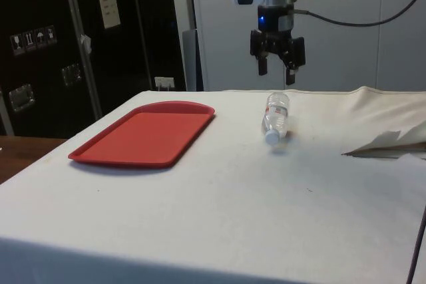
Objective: Place the bottle upright on the tray.
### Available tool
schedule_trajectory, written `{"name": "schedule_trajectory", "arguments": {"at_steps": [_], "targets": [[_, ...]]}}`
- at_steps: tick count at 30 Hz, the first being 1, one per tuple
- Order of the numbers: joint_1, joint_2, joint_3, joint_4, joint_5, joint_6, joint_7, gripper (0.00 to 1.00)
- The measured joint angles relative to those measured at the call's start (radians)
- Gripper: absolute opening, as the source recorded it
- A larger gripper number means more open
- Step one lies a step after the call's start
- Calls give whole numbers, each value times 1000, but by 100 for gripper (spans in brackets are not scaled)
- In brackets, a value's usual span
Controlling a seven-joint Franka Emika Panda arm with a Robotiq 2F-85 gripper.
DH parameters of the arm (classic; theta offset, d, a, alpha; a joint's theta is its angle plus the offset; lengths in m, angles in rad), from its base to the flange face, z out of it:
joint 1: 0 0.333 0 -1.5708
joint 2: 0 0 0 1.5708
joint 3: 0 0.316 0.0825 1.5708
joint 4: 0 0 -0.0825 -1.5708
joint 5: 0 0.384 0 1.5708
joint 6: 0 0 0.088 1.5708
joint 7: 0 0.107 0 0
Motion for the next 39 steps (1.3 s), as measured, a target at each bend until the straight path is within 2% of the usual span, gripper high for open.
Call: {"name": "schedule_trajectory", "arguments": {"at_steps": [39], "targets": [[5, 10, 4, -1, 0, -1, -200, 100]]}}
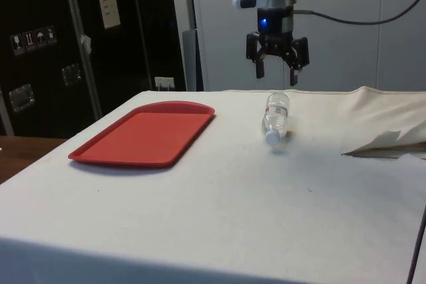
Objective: Place the bottle upright on the tray.
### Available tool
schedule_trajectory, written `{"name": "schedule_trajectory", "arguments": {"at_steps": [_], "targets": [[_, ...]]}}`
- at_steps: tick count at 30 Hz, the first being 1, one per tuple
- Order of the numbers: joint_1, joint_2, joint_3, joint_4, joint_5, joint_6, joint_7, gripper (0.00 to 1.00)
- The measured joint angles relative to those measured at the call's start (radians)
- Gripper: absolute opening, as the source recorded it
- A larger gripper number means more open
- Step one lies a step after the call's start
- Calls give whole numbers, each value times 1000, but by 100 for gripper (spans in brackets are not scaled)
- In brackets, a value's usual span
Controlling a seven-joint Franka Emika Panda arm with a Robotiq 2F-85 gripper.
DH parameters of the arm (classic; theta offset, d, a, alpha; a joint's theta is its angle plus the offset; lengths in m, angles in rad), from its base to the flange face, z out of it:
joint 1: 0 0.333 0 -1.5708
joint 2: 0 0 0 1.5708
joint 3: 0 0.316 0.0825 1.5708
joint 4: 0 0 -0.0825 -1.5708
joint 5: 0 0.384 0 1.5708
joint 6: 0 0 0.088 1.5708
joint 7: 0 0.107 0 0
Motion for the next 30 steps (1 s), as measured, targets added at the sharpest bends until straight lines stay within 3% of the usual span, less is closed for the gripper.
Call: {"name": "schedule_trajectory", "arguments": {"at_steps": [30], "targets": [[2, 5, 2, 0, 0, 0, -156, 100]]}}
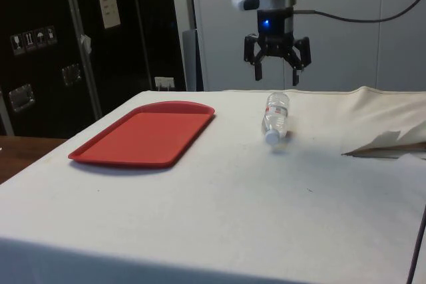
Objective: Place the bottle upright on the tray.
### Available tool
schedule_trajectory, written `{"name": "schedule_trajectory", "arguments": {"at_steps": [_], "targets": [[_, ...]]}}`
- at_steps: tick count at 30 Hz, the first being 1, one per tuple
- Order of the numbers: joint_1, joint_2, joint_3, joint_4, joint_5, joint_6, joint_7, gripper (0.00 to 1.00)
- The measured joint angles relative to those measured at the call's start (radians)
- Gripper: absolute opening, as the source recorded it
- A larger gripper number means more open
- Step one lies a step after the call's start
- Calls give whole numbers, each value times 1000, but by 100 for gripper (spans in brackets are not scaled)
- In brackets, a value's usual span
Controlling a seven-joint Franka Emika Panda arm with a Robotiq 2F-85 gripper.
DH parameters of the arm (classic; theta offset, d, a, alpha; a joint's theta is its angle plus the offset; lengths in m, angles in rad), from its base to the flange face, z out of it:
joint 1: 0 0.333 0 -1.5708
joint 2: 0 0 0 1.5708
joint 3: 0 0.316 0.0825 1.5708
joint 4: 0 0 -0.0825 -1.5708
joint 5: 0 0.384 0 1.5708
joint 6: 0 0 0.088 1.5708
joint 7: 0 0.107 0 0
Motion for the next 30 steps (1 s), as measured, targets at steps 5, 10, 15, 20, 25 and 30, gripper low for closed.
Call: {"name": "schedule_trajectory", "arguments": {"at_steps": [5, 10, 15, 20, 25, 30], "targets": [[1, 7, 1, 4, 0, 1, -19, 100], [1, 21, 7, 12, 0, 2, -45, 100], [1, 25, 9, 14, 0, 5, -62, 100], [1, 35, 9, 17, 0, 13, -84, 100], [1, 42, 9, 16, 0, 22, -106, 100], [1, 44, 9, 12, 0, 32, -130, 100]]}}
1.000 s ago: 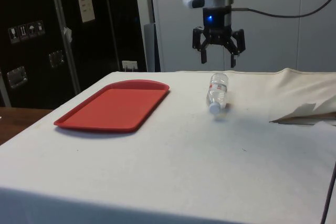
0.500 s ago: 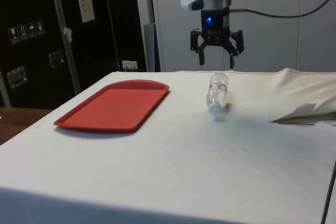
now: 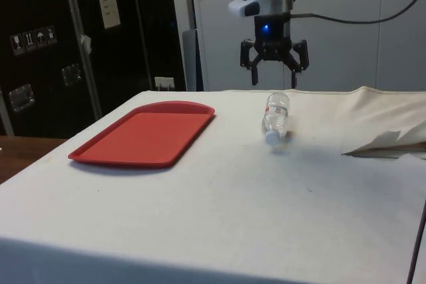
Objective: Place the bottle upright on the tray.
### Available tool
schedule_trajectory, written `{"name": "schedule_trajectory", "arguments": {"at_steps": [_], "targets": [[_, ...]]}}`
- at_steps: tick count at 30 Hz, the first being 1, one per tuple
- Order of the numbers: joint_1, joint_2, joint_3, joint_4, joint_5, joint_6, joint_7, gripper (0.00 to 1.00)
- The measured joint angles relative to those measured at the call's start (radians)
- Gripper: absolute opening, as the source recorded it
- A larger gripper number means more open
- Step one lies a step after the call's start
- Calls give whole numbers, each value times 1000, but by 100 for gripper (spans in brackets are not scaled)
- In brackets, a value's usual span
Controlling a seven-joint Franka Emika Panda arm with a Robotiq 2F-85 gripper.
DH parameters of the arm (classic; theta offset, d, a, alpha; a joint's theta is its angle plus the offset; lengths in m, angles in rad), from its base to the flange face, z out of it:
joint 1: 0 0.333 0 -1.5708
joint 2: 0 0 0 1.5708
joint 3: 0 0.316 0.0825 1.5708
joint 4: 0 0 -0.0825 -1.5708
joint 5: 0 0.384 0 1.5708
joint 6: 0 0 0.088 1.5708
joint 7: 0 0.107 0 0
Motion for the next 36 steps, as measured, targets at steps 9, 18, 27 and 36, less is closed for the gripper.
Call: {"name": "schedule_trajectory", "arguments": {"at_steps": [9, 18, 27, 36], "targets": [[0, 3, 0, -5, 0, 16, -31, 100], [0, 5, 0, -11, 0, 33, -68, 100], [0, 5, 1, -11, 0, 34, -111, 100], [0, 5, 1, -10, -23, 34, -137, 100]]}}
